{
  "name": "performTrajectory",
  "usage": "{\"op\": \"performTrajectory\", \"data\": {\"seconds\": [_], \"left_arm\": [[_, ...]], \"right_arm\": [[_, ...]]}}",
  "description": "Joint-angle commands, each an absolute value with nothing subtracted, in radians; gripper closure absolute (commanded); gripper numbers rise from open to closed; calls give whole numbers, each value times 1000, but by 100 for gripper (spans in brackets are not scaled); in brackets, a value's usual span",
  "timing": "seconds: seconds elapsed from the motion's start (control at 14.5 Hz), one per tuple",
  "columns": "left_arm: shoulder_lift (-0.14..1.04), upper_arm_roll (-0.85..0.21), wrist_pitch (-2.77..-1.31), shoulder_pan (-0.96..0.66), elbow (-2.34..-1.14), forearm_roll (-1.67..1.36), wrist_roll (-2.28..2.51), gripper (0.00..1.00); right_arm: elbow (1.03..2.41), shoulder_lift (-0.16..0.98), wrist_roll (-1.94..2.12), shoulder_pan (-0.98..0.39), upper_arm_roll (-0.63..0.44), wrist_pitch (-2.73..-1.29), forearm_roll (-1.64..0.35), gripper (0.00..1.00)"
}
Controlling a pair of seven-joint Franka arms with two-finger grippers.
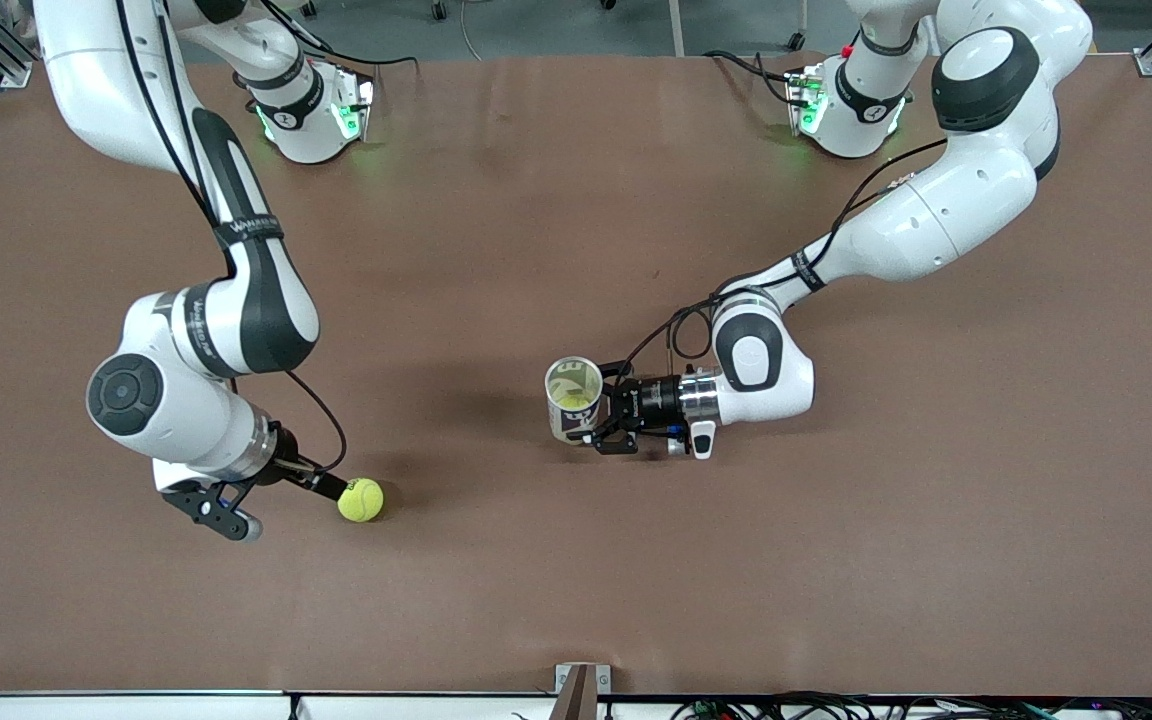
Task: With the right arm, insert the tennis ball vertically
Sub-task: 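Grasp the second tennis ball with the right gripper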
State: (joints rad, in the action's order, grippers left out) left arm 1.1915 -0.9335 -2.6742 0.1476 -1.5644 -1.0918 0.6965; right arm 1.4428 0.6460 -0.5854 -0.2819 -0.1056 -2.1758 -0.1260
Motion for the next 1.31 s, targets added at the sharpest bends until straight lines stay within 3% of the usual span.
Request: {"op": "performTrajectory", "data": {"seconds": [0.0,0.35,1.04,1.25], "left_arm": [[1197,-937,-2675,140,-1548,-1124,672,24],[1197,-937,-2675,140,-1548,-1124,672,24],[1197,-937,-2677,140,-1548,-1124,672,23],[1197,-937,-2677,140,-1548,-1124,670,23]], "right_arm": [[1454,706,-572,-279,-92,-2279,-95,0],[1491,745,-574,-285,-91,-2399,-95,0],[1554,772,-581,-307,-87,-2477,-98,0],[1552,773,-581,-307,-87,-2477,-98,6]]}}
